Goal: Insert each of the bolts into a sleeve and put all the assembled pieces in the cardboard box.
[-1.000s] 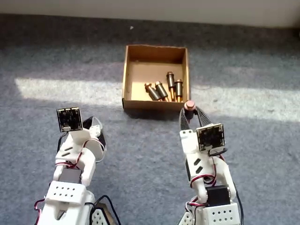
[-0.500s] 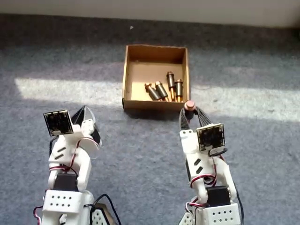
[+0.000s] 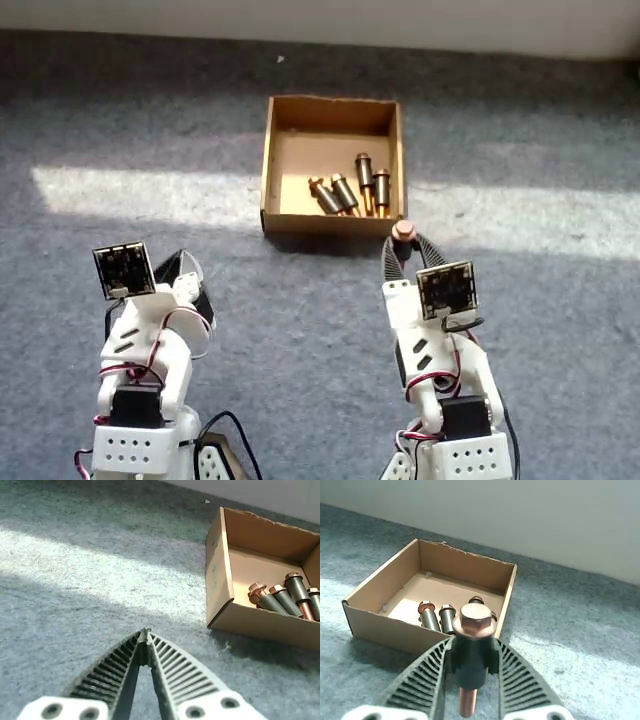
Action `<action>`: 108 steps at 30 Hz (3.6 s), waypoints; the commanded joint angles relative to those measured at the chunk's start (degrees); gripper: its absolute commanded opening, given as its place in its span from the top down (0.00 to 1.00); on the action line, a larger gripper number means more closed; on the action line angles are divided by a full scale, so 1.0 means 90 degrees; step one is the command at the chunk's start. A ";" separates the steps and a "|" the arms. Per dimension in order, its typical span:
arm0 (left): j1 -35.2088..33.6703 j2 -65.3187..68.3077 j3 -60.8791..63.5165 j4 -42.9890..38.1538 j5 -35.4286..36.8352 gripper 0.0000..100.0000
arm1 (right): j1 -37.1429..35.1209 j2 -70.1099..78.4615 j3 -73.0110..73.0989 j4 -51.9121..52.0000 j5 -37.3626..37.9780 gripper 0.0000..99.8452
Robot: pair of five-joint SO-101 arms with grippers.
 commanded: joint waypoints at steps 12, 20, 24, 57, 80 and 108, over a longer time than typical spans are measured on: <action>-0.0054 -0.0190 0.0142 0.2100 -0.2022 0.99 | -0.0093 0.0093 -0.1324 0.0698 -0.0029 0.99; -0.0054 -0.0220 0.0142 0.2139 -0.2178 0.99 | -0.0562 0.2867 -0.2847 0.0151 -0.0029 0.99; -0.0054 -0.0220 0.0142 0.2139 -0.2168 0.99 | -0.0562 0.4547 -0.3541 -0.0855 -0.0020 0.99; -0.0083 -0.0220 0.0142 0.2139 -0.2168 0.99 | -0.0562 1.2684 -0.7946 -0.2779 0.0879 0.90; -0.0093 -0.0220 0.0142 0.2139 -0.2178 0.99 | -0.0650 1.1053 -0.6413 -0.2769 0.0860 0.99; -0.0093 -0.0220 0.0142 0.2139 -0.2178 0.99 | -0.0435 0.4430 -0.1792 -0.2769 0.0850 0.99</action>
